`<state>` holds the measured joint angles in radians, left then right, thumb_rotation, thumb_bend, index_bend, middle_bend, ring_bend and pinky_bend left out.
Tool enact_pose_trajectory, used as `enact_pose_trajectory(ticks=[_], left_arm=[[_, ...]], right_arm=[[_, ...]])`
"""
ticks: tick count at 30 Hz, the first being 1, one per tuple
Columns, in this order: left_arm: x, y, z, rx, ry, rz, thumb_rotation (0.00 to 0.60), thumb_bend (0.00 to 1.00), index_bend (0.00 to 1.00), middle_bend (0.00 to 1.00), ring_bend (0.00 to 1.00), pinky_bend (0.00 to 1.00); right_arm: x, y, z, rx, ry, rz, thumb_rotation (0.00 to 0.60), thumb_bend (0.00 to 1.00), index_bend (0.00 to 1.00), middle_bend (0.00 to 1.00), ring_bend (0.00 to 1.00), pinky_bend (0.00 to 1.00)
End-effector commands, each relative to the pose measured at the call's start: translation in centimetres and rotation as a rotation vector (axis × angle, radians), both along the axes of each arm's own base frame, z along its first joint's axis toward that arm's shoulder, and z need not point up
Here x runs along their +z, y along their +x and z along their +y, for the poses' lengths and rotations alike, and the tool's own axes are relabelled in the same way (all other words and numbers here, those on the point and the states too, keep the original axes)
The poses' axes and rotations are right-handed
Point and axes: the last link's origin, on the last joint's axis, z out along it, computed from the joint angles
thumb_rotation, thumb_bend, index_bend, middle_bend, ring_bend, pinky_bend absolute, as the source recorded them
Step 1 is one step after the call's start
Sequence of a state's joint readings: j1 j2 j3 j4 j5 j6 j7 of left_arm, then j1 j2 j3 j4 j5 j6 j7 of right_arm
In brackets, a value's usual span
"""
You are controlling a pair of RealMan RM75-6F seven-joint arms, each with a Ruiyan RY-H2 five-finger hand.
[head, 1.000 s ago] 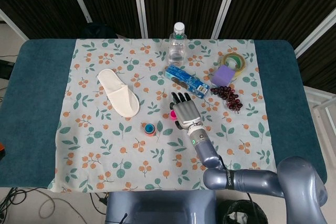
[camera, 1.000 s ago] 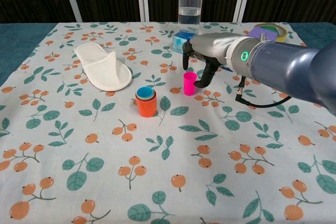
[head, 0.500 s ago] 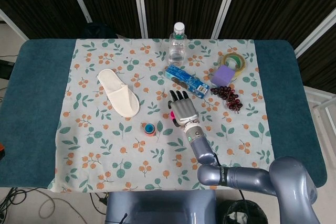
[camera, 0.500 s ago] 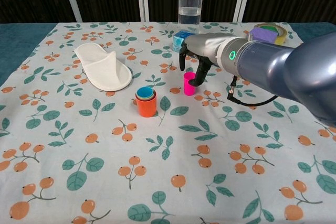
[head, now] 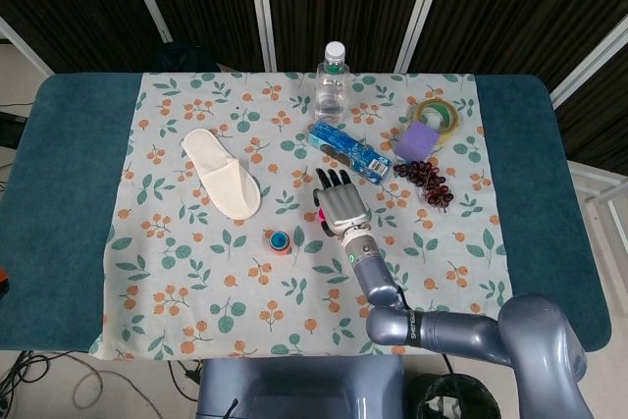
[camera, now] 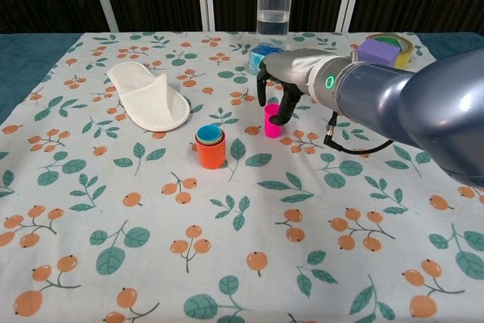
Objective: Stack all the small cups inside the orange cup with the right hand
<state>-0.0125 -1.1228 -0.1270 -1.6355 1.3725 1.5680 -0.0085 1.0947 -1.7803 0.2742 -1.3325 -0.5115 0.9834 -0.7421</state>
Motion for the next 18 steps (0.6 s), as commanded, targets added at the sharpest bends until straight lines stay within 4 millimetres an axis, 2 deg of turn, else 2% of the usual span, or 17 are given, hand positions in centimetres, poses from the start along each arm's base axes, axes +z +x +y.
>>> enact_pose_trajectory(ticks=[1, 18], left_arm=[[-0.01, 0.0, -0.01, 0.0, 0.0, 0.001, 0.6, 0.73, 0.13, 0.0, 0.0, 0.0], [-0.02, -0.02, -0.03, 0.002, -0.003, 0.008, 0.6, 0.73, 0.13, 0.0, 0.0, 0.0]], right_arm=[[-0.08, -0.1, -0.08, -0.004, 0.002, 0.001, 0.6, 0.42, 0.43, 0.0, 0.0, 0.09], [-0.2, -0.22, -0.22, -0.002, 0.002, -0.001, 0.6, 0.42, 0.51, 0.0, 0.02, 0.11]])
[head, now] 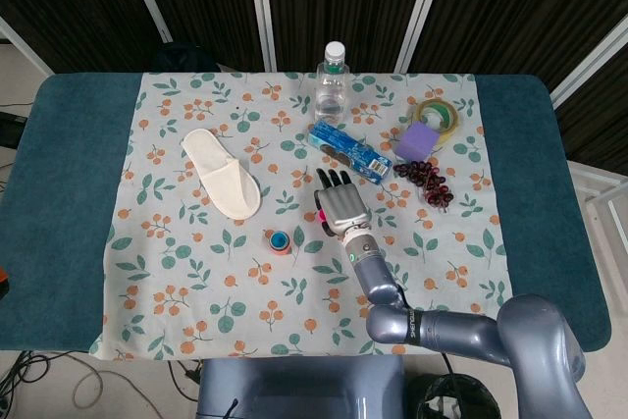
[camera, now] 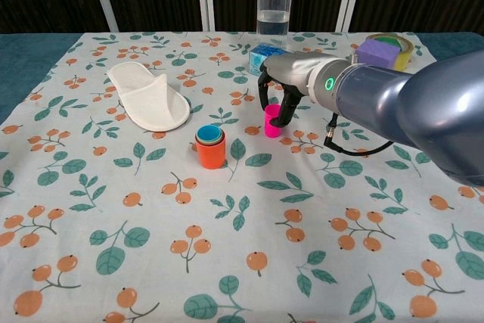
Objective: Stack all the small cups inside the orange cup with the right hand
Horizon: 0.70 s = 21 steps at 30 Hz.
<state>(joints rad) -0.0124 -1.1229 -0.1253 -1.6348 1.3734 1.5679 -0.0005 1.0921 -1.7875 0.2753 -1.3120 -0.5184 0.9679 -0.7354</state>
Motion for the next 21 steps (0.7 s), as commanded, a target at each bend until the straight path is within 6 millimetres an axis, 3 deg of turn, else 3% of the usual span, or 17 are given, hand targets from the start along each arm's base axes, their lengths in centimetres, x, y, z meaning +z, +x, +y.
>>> enact_pose_trajectory(ticks=[1, 14, 21], left_arm=[[0.0, 0.0, 0.0, 0.001, 0.0, 0.001, 0.6, 0.73, 0.13, 0.0, 0.0, 0.0], [0.0, 0.0, 0.0, 0.0, 0.002, -0.004, 0.6, 0.73, 0.13, 0.0, 0.0, 0.0], [0.0, 0.1, 0.0, -0.001, 0.002, -0.005, 0.6, 0.73, 0.13, 0.0, 0.0, 0.0]], right_arm=[[0.1, -0.1, -0.1, 0.0, -0.004, 0.0, 0.6, 0.42, 0.52, 0.0, 0.02, 0.11], [1.4, 0.8, 0.2, 0.041, -0.014, -0.024, 0.6, 0.42, 0.53, 0.0, 0.02, 0.11], [3.5, 2.5, 2.5, 0.111, 0.027, -0.05, 0.6, 0.42, 0.53, 0.0, 0.02, 0.11]])
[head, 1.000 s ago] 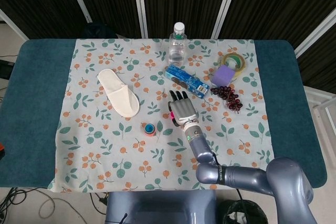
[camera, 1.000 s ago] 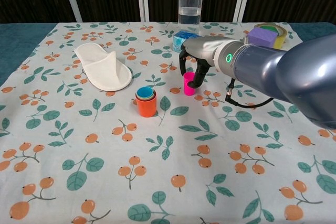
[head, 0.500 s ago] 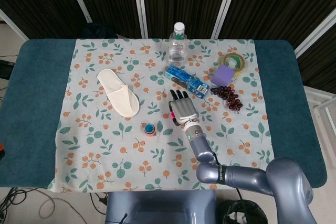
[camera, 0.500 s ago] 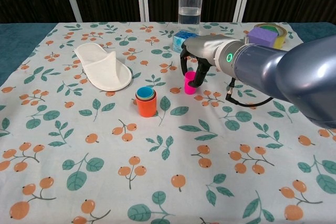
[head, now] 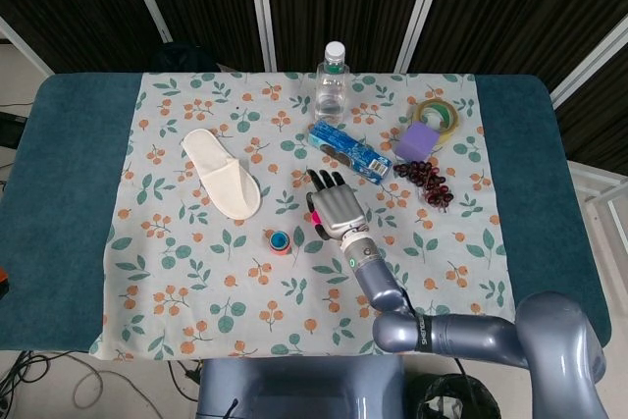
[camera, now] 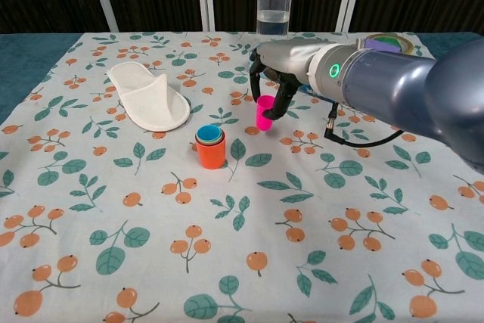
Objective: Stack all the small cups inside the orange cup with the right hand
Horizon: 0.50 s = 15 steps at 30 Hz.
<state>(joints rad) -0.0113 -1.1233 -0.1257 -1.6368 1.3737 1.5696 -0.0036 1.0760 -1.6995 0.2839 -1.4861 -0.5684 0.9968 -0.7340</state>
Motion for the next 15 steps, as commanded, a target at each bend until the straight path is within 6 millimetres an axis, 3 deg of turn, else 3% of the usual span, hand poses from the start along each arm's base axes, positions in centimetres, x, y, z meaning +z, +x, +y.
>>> enact_pose_trajectory(ticks=[1, 8, 15], left_arm=[[0.0, 0.0, 0.0, -0.002, 0.0, 0.0, 0.6, 0.73, 0.13, 0.0, 0.0, 0.0], [0.0, 0.1, 0.0, -0.003, 0.001, -0.001, 0.6, 0.73, 0.13, 0.0, 0.0, 0.0], [0.1, 0.1, 0.0, -0.004, 0.004, -0.004, 0.6, 0.73, 0.13, 0.0, 0.0, 0.0]], right_arm=[[1.7, 1.0, 1.4, 0.055, 0.007, -0.006, 0.6, 0.42, 0.53, 0.0, 0.02, 0.11], [2.5, 3.2, 4.2, 0.146, 0.034, -0.043, 0.6, 0.42, 0.53, 0.0, 0.02, 0.11], [2.2, 4.4, 5.2, 0.176, 0.037, -0.059, 0.6, 0.42, 0.53, 0.0, 0.02, 0.11]])
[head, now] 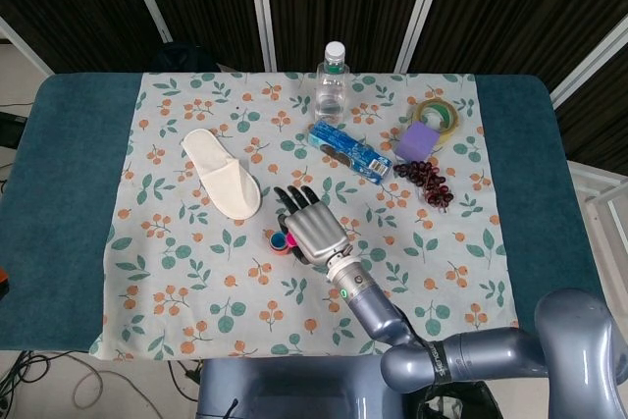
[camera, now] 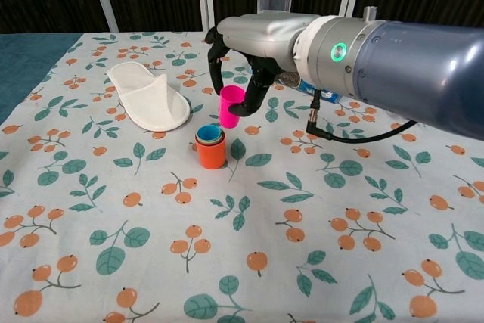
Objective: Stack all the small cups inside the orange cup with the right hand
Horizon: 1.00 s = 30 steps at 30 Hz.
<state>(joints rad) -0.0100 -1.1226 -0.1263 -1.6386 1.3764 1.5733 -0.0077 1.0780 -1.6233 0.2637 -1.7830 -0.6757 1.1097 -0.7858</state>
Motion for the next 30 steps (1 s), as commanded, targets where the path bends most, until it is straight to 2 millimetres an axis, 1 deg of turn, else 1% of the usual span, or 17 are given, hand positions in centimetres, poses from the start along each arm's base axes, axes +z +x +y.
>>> enact_pose_trajectory(ticks=[1, 14, 30], left_arm=[[0.0, 0.0, 0.0, 0.0, 0.0, 0.0, 0.6, 0.73, 0.13, 0.0, 0.0, 0.0], [-0.2, 0.1, 0.1, -0.005, -0.007, 0.004, 0.6, 0.73, 0.13, 0.0, 0.0, 0.0], [-0.5, 0.2, 0.1, -0.006, -0.013, 0.008, 0.6, 0.73, 0.13, 0.0, 0.0, 0.0]], right_arm=[[-0.2, 0.2, 0.1, 0.002, -0.001, -0.002, 0.6, 0.42, 0.53, 0.0, 0.02, 0.11], [-1.5, 0.7, 0.0, 0.0, -0.003, 0.001, 0.6, 0.42, 0.53, 0.0, 0.02, 0.11], [-2.7, 1.5, -0.3, -0.01, -0.003, 0.0, 0.6, 0.42, 0.53, 0.0, 0.02, 0.11]])
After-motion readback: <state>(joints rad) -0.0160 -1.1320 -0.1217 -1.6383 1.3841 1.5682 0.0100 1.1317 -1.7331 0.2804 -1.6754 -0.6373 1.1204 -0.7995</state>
